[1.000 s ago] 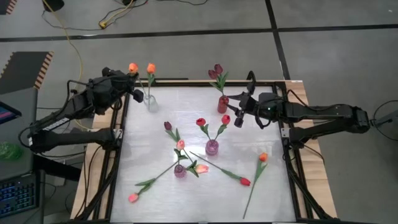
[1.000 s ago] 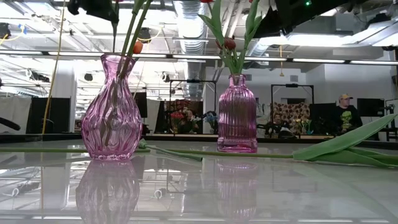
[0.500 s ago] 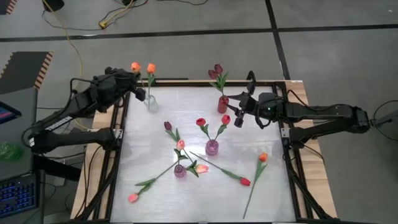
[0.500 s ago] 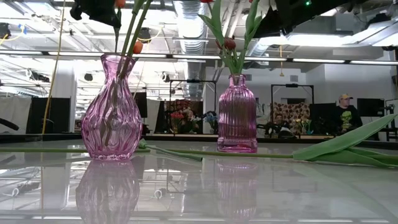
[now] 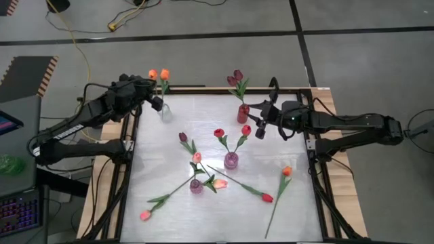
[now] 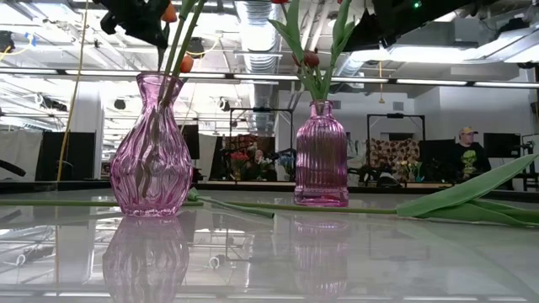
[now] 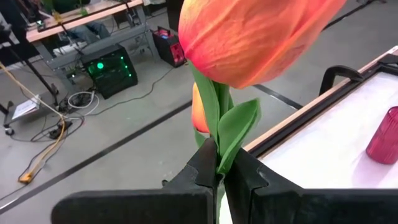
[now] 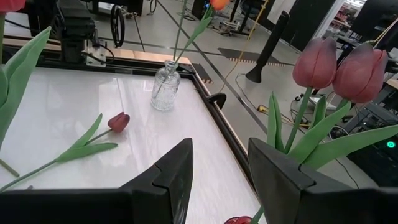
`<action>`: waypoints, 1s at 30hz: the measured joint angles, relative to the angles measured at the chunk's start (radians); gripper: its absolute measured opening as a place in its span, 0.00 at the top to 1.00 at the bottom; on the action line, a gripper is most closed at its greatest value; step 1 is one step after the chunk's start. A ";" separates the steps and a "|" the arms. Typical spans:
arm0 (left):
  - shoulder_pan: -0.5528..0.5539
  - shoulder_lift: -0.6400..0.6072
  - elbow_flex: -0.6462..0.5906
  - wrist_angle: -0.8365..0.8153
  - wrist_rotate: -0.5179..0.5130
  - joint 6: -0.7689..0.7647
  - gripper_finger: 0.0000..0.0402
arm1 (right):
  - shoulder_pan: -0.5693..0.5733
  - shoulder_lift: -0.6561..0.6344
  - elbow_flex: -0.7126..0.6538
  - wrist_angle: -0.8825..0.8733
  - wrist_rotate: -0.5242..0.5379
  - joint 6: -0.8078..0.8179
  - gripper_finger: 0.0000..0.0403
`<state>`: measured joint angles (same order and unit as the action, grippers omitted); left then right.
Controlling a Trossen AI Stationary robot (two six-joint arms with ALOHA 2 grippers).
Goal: Sort flowers into vase by color
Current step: Put the top orange flower into the clear vase
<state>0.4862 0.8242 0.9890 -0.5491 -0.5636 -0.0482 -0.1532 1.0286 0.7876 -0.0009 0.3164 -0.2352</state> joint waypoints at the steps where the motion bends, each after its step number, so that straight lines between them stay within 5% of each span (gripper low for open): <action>1: 0.000 0.000 0.000 -0.002 0.000 -0.001 1.00 | 0.000 0.000 0.000 0.000 0.000 0.000 0.55; 18: 0.000 -0.006 0.000 -0.026 -0.068 -0.027 0.99 | 0.000 0.000 0.000 0.000 0.000 0.000 0.55; 30: -0.001 -0.013 0.000 -0.124 -0.096 -0.029 0.81 | 0.000 0.000 0.000 0.000 0.000 0.000 0.55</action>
<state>0.4855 0.8112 0.9890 -0.6730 -0.6597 -0.0767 -0.1532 1.0286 0.7876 -0.0006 0.3161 -0.2348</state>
